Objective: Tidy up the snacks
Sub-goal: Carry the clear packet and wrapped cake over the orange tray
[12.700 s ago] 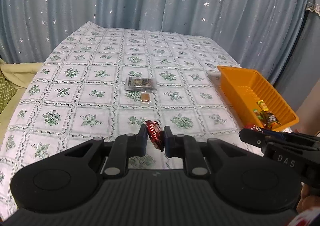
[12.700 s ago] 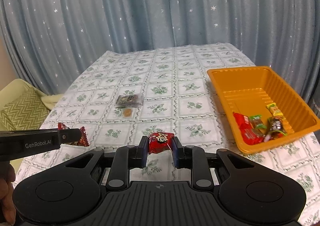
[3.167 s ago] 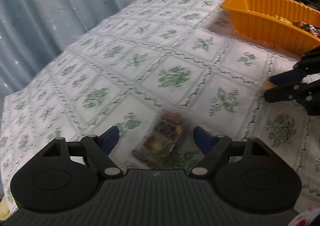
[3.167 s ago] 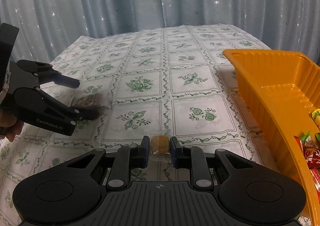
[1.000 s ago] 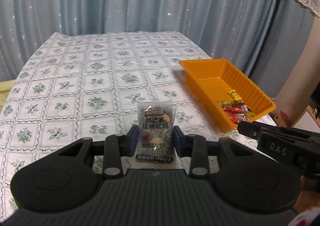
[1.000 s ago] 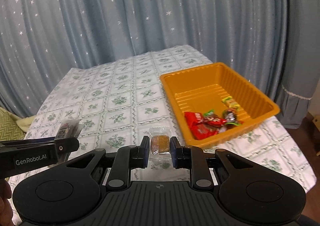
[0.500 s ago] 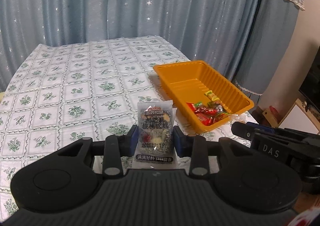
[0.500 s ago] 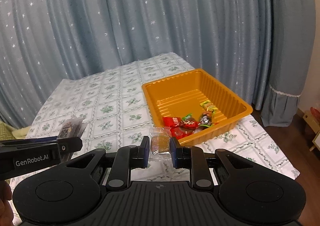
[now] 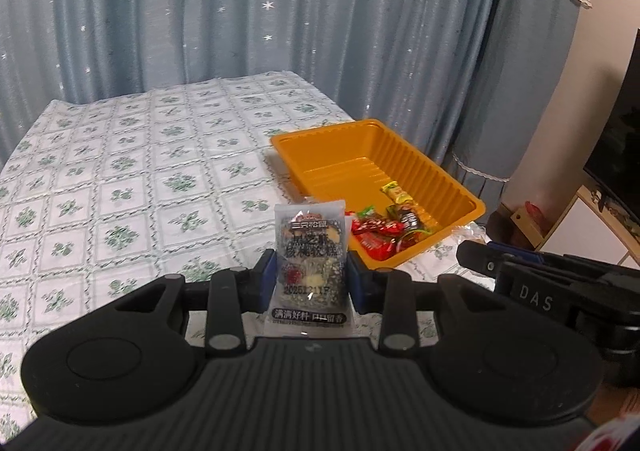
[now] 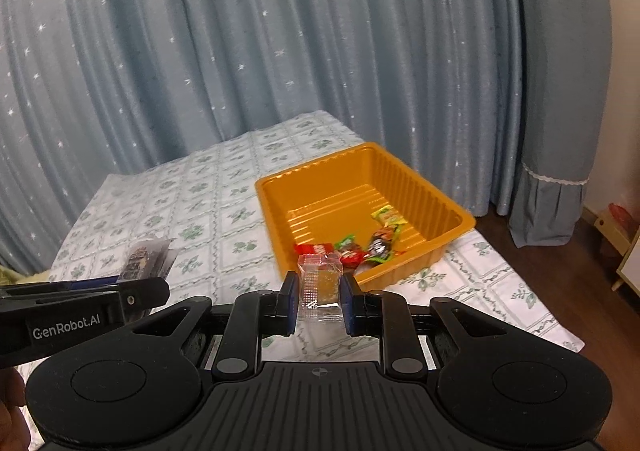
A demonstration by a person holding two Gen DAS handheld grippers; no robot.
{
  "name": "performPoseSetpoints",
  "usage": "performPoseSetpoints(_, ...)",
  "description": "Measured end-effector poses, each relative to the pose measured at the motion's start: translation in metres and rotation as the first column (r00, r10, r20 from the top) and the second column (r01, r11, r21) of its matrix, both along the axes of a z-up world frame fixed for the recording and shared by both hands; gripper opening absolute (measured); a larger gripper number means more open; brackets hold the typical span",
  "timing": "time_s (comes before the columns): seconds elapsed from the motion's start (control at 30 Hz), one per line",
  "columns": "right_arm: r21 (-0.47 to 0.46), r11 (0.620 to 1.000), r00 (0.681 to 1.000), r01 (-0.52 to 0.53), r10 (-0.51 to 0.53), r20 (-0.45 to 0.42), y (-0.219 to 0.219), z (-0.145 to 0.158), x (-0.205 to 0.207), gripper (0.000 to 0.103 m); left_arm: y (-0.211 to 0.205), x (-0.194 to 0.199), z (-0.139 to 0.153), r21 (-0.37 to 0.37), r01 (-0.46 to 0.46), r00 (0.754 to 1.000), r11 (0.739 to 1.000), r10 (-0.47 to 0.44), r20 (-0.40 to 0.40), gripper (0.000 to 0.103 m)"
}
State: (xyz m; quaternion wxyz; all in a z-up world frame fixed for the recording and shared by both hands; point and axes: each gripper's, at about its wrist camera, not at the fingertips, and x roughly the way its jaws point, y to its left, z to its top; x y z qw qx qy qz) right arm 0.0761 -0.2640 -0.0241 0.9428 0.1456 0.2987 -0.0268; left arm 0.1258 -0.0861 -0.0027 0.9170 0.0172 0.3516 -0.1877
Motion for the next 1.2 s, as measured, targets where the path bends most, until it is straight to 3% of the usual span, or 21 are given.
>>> performPoseSetpoints(0.57, 0.001, 0.998, 0.998, 0.064, -0.064, 0.008, -0.058, 0.001, 0.049, 0.022, -0.058, 0.061, -0.010, -0.003, 0.100, 0.995, 0.995, -0.100, -0.021, 0.033)
performPoseSetpoints(1.2, -0.023, 0.999, 0.998, 0.043, -0.044, -0.041, -0.088, -0.035, 0.147, 0.022, -0.106, 0.162, -0.051, 0.016, 0.133, 0.990, 0.991, -0.132, -0.059, 0.033)
